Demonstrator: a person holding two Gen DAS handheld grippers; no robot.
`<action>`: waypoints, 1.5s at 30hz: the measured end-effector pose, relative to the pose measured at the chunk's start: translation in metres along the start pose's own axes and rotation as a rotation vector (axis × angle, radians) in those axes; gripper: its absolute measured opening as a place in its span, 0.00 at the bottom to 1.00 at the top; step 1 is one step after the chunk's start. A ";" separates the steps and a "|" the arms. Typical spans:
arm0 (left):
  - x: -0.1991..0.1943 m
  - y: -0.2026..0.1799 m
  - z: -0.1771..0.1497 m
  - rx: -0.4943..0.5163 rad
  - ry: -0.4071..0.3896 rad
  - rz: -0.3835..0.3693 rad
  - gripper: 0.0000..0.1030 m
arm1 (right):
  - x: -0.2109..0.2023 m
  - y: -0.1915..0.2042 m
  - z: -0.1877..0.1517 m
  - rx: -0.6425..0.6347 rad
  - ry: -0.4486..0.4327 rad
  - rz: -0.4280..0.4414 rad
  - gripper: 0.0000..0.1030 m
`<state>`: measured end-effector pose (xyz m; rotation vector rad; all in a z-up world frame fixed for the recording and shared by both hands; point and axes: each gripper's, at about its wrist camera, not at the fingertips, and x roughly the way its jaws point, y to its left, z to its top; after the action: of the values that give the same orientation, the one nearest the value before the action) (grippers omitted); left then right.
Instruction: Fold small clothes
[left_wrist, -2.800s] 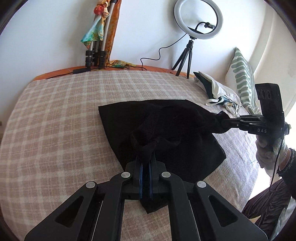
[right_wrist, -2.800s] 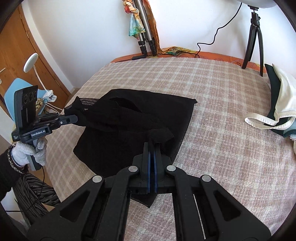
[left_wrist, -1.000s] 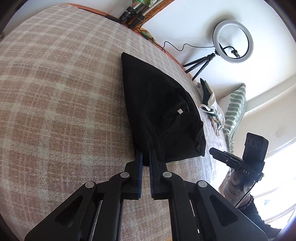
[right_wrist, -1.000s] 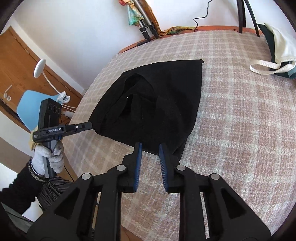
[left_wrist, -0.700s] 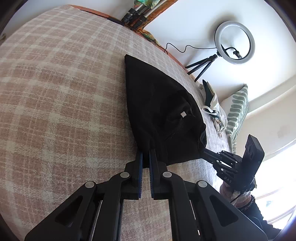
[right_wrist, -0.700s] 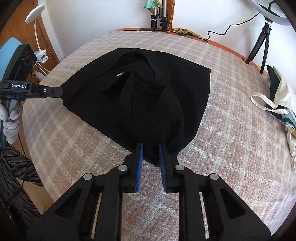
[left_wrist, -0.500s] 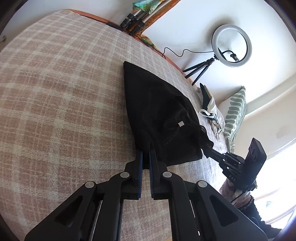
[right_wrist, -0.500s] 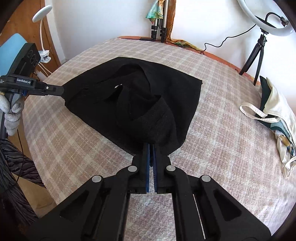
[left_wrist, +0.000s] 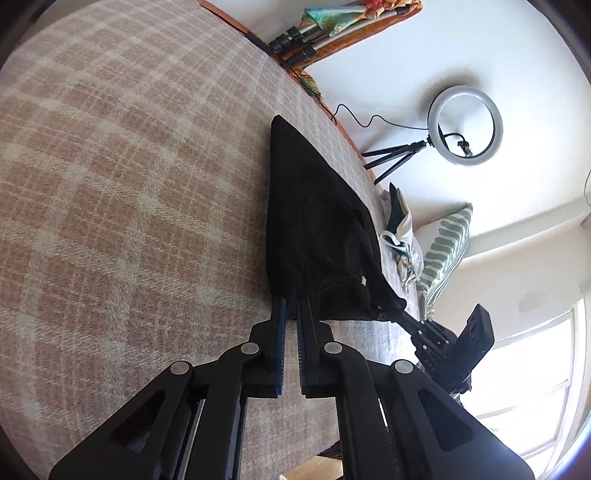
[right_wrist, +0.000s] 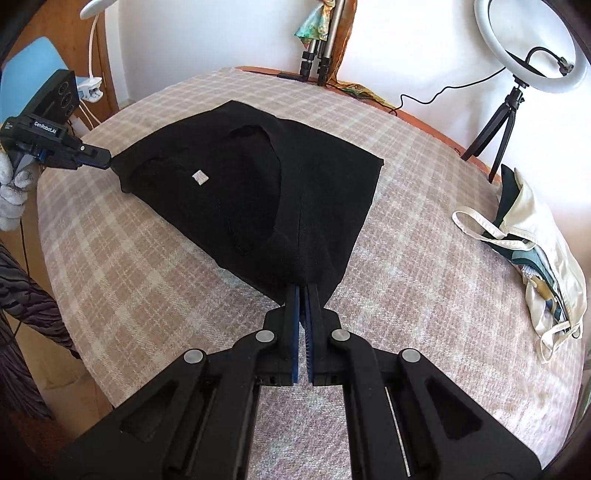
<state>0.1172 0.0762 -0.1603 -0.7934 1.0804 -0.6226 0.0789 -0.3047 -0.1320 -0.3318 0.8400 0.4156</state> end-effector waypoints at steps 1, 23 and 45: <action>-0.004 -0.003 0.002 0.009 -0.013 -0.001 0.04 | -0.002 -0.003 0.002 0.016 -0.007 0.013 0.03; 0.016 -0.015 -0.002 -0.068 0.048 -0.046 0.01 | 0.038 0.009 -0.006 0.001 0.090 0.046 0.39; 0.007 -0.014 -0.003 -0.027 -0.036 0.159 0.54 | 0.034 -0.083 0.050 0.396 -0.036 0.257 0.42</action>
<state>0.1159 0.0620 -0.1530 -0.7310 1.1089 -0.4592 0.1708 -0.3471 -0.1170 0.1521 0.9111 0.4801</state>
